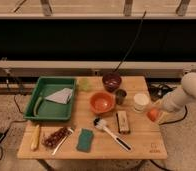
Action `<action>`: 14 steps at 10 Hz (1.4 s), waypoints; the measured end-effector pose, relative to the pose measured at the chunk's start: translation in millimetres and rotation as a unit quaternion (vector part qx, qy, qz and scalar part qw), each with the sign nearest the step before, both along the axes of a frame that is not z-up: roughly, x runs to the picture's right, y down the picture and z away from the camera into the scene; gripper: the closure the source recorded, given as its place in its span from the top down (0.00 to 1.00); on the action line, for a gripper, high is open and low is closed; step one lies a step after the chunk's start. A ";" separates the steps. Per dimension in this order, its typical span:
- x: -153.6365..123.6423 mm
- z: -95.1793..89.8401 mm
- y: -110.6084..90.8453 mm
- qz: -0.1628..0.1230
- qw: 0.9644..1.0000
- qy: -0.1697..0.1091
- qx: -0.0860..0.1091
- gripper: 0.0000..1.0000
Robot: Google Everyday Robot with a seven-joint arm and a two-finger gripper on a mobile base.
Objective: Place apple in paper cup
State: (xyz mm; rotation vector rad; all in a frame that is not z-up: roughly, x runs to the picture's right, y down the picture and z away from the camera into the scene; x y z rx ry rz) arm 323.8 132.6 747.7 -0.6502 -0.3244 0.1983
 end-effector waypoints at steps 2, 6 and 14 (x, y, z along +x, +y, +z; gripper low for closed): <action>8.3 -8.8 -18.4 0.006 1.000 0.006 0.018 0.00; 13.0 -18.2 -49.6 0.017 0.999 0.009 0.051 0.00; -32.2 14.2 -97.0 -0.002 0.998 0.001 0.069 0.00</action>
